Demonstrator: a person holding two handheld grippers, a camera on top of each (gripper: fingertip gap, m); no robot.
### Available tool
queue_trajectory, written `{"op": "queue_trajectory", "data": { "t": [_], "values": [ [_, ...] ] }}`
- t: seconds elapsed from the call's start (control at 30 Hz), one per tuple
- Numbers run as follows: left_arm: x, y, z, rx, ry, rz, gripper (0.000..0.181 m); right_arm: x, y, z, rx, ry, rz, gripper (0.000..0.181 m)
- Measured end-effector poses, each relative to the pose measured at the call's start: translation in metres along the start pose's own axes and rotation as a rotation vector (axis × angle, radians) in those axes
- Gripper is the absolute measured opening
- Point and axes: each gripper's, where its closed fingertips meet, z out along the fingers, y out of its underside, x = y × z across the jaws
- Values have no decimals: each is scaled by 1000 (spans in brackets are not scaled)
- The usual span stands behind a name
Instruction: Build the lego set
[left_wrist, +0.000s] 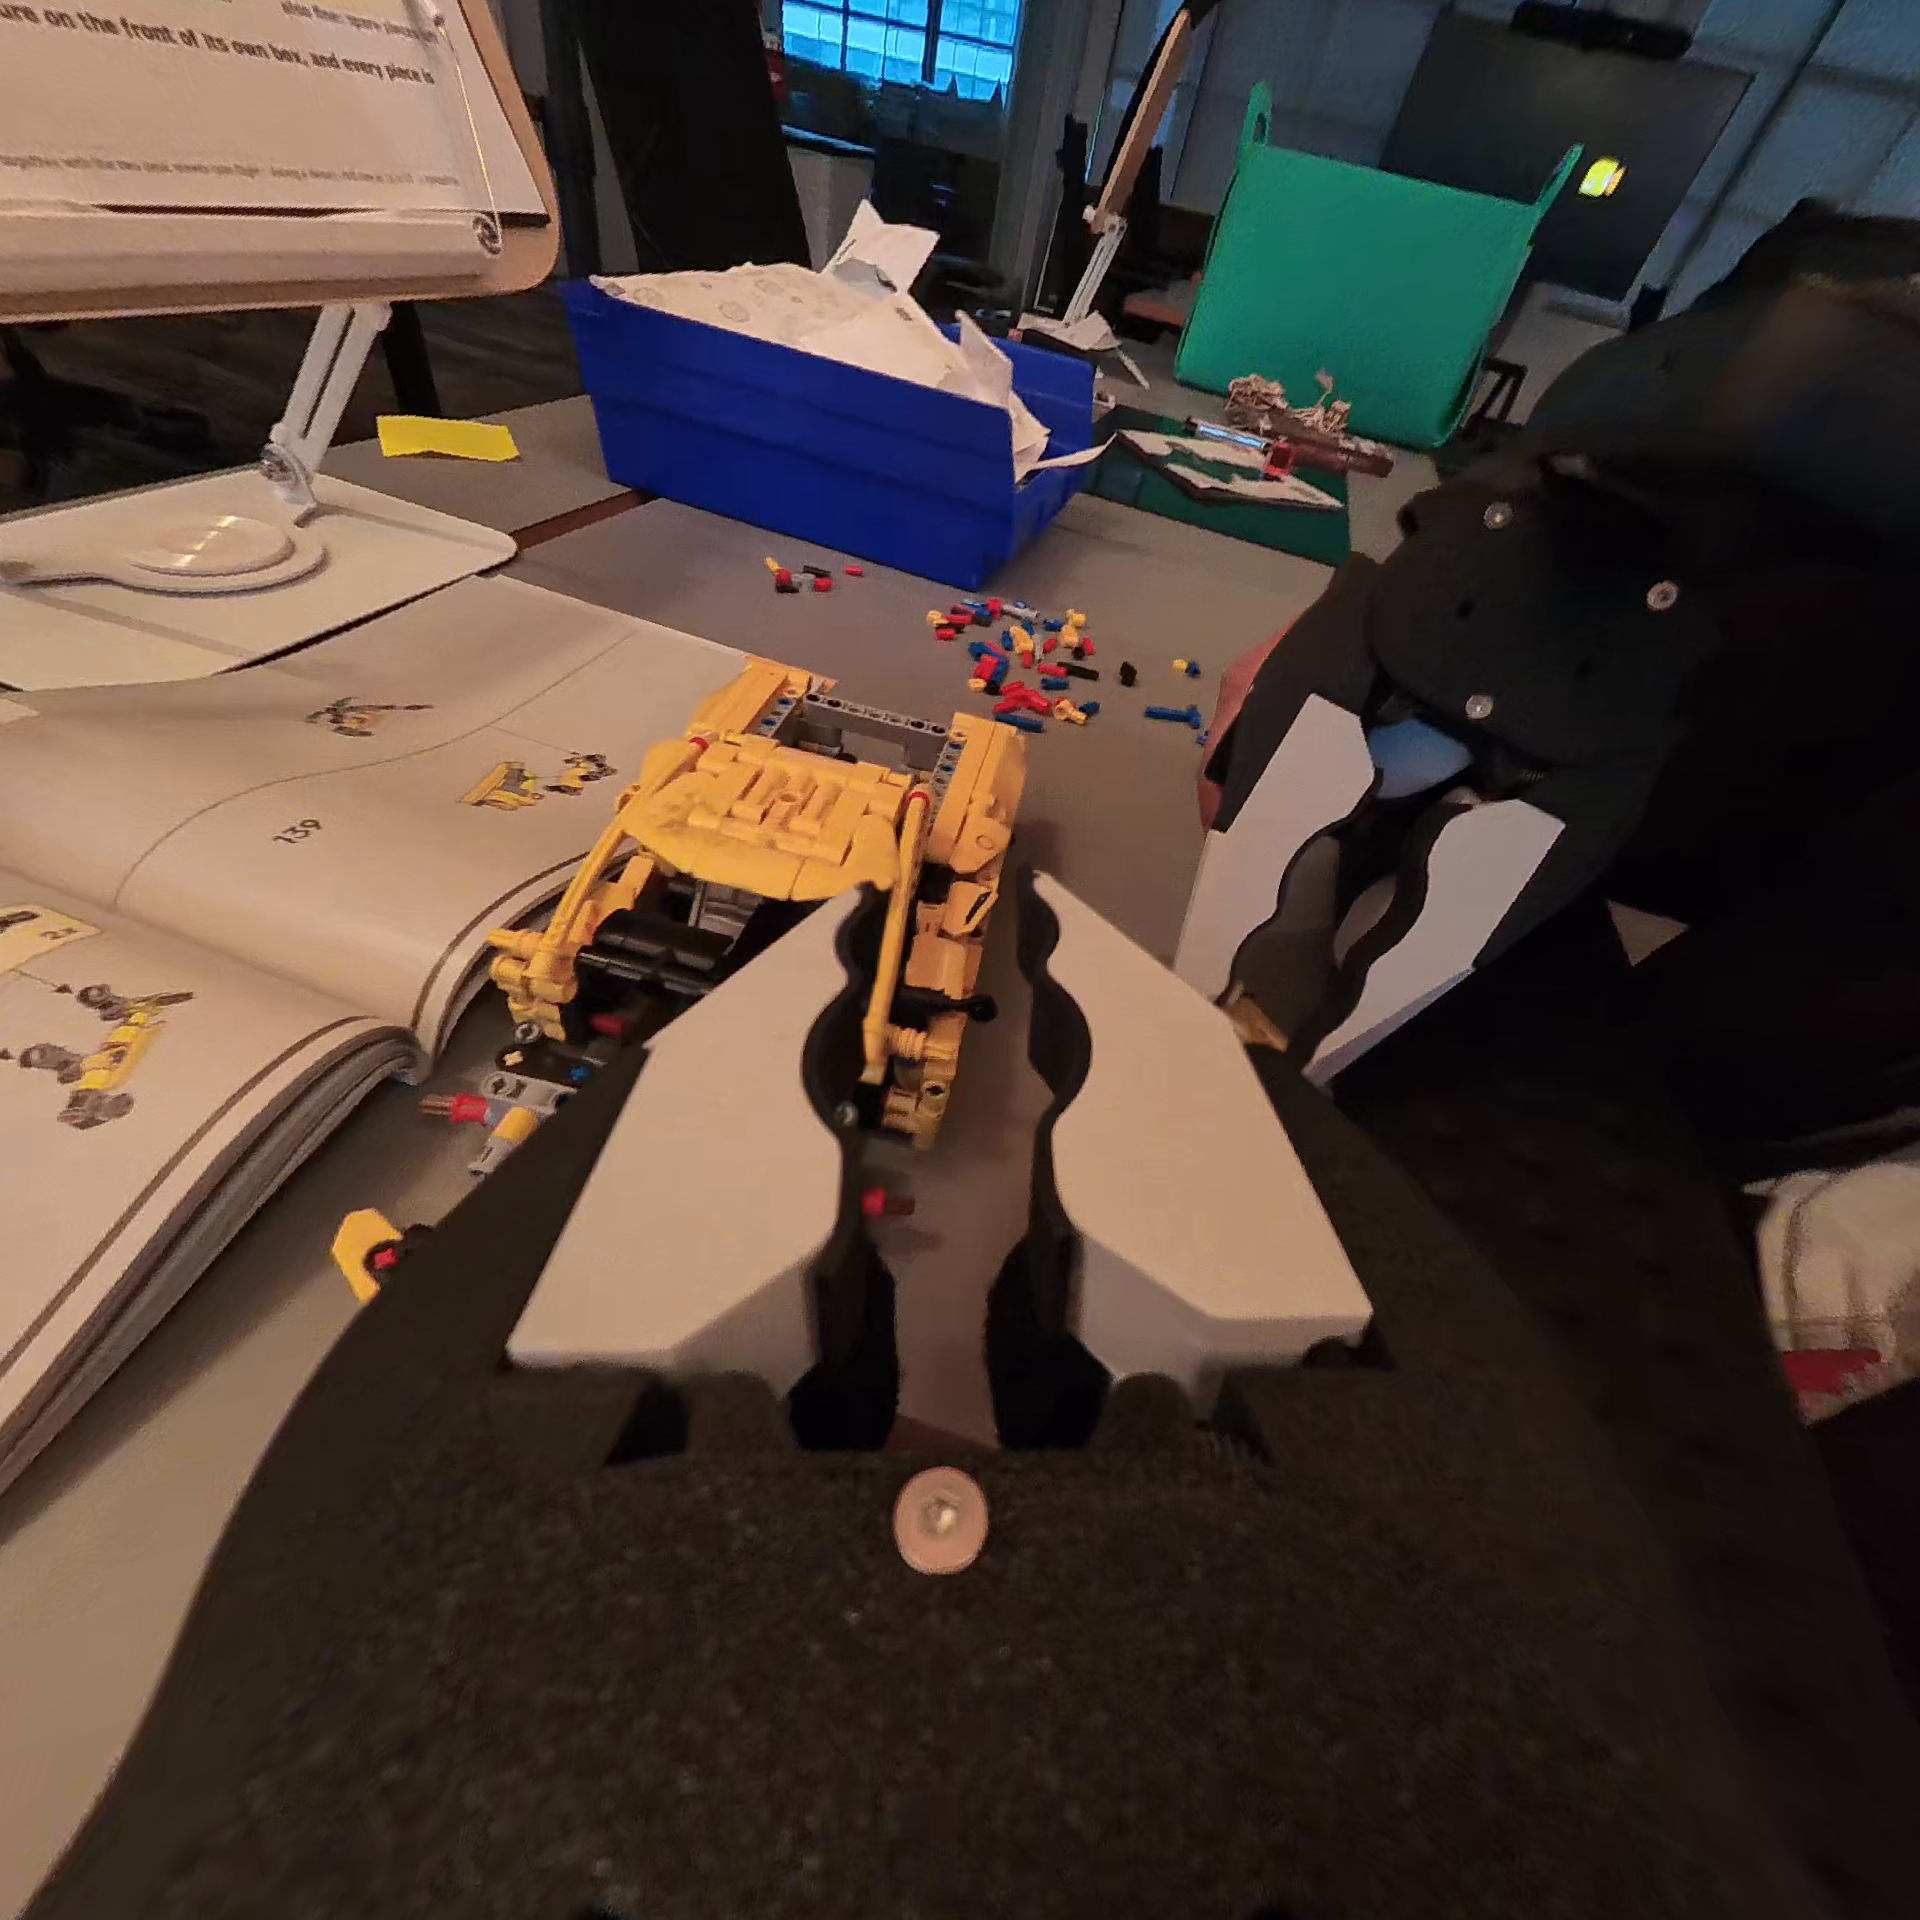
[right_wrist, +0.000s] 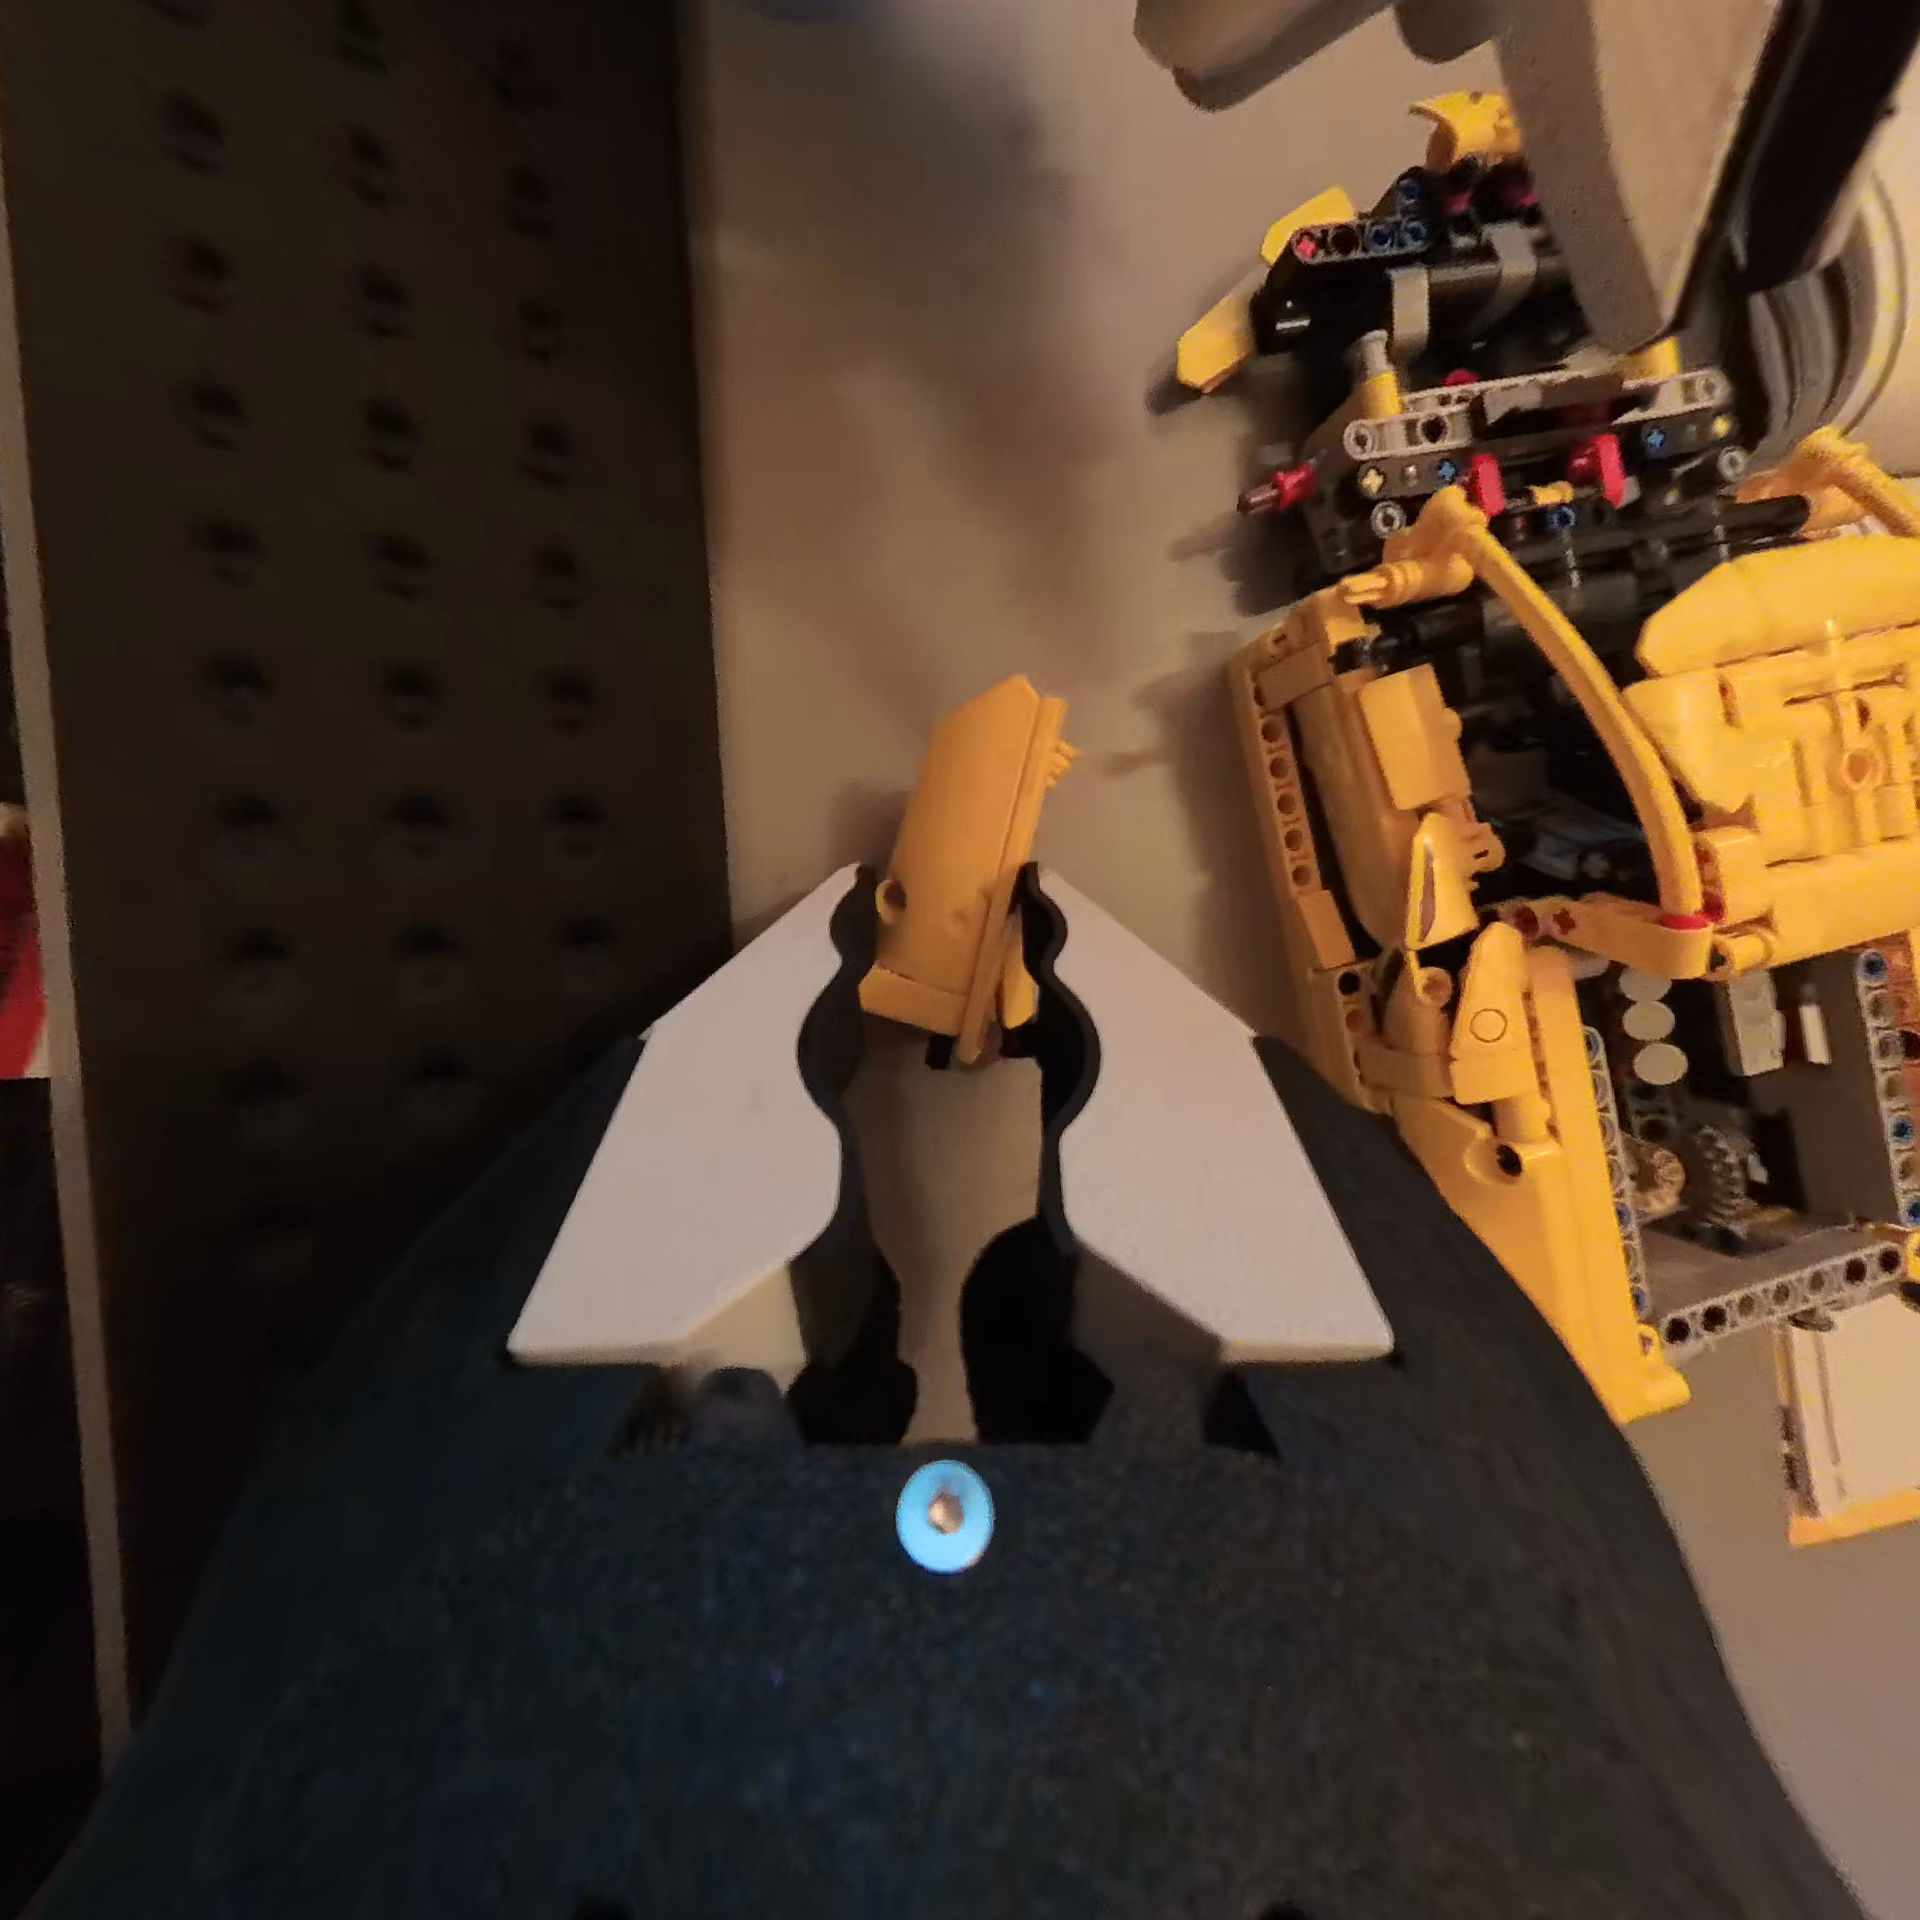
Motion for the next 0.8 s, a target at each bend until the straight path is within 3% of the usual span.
{"op": "queue_trajectory", "data": {
  "t": [0.1, 0.23, 0.33, 0.43, 0.5, 0.6, 0.8],
  "values": [
    [-7, -2, 1, -7, -12, -27, 25, 2, 0, -1, 31, -55, 61, 27],
    [-67, -20, -3, -85, -230, -116, 24, 18, -6, -32, 144, -135, 224, 36],
    [-122, -13, 0, -320, -355, -155, 25, 82, 9, -73, 251, 18, 381, 37],
    [-171, 7, 17, -499, -445, -136, 15, 164, 59, -100, 304, 215, 660, 36],
    [-185, 22, 36, -557, -435, -180, 10, 191, 93, -94, 311, 148, 915, 40],
    [-188, 39, 56, -605, -398, -231, 7, 203, 101, -85, 431, -64, 1172, 47],
    [-192, 40, 62, -587, -430, -213, 0, 219, 130, -71, 315, -6, 1249, 45]
  ]
}}
